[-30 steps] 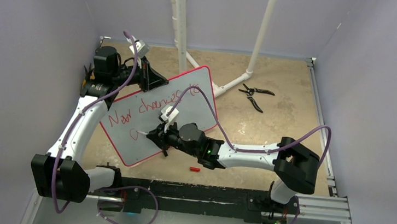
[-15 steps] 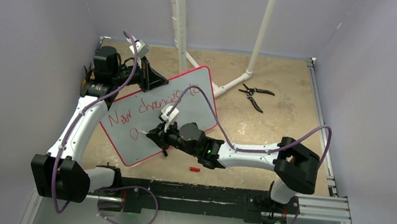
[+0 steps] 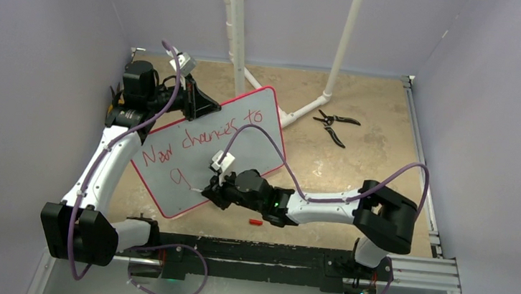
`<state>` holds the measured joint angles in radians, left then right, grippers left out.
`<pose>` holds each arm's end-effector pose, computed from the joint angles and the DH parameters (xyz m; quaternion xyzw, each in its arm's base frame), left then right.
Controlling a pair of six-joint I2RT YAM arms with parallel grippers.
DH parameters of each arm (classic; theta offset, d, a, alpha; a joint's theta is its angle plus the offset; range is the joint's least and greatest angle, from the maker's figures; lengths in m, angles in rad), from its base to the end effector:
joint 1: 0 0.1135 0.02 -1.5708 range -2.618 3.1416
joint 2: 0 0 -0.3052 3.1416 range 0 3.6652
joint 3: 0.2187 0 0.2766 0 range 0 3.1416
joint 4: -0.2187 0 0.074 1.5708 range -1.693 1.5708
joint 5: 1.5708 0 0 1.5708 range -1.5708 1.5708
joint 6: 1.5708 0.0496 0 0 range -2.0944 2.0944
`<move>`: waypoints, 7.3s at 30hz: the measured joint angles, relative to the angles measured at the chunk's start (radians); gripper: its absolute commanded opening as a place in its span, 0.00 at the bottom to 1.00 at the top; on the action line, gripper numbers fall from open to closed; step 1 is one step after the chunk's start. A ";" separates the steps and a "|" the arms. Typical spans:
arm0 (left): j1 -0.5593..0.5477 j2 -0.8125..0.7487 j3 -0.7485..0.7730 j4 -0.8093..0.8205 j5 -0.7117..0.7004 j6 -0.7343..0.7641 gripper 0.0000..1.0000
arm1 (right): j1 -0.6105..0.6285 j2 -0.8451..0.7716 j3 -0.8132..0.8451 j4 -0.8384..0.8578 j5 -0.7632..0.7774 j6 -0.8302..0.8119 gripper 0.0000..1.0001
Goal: Write a sentence on the whiteboard
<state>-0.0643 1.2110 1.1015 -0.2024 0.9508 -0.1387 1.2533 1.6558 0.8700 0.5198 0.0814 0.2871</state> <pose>0.2822 -0.0586 0.3978 0.2425 0.7282 -0.4211 0.4832 0.1282 0.3771 0.2366 -0.3469 0.7146 0.3991 0.4579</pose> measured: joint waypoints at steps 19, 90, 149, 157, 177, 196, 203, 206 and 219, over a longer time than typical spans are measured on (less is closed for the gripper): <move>0.000 0.000 0.000 0.000 0.000 0.000 0.00 | 0.035 -0.108 0.050 0.079 0.052 -0.008 0.00; 0.001 0.002 0.000 0.003 0.000 0.000 0.00 | -0.026 -0.090 0.019 0.043 0.159 0.071 0.00; 0.002 0.003 0.000 0.004 0.000 0.000 0.00 | -0.050 -0.135 -0.006 -0.012 0.138 0.009 0.00; 0.002 0.003 0.000 0.004 0.000 0.000 0.00 | -0.050 -0.135 0.001 0.007 0.138 0.006 0.00; 0.002 0.003 0.000 0.004 0.001 -0.001 0.00 | -0.073 -0.174 -0.045 0.008 0.167 0.026 0.00; 0.002 0.003 0.000 0.005 0.001 -0.001 0.00 | -0.083 -0.212 -0.111 -0.065 0.194 0.060 0.00; 0.002 0.003 0.000 0.005 0.001 0.000 0.00 | -0.112 -0.243 -0.072 -0.040 0.217 0.040 0.00; 0.003 0.003 0.000 0.005 0.001 -0.001 0.00 | -0.112 -0.243 -0.074 -0.039 0.216 0.045 0.00; 0.003 0.003 0.000 0.005 0.001 -0.001 0.00 | -0.111 -0.254 -0.181 -0.095 0.210 0.108 0.00</move>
<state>-0.0616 1.2144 1.1011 -0.1974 0.9520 -0.1394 1.1427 1.4017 0.6888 0.4248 0.2913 0.3954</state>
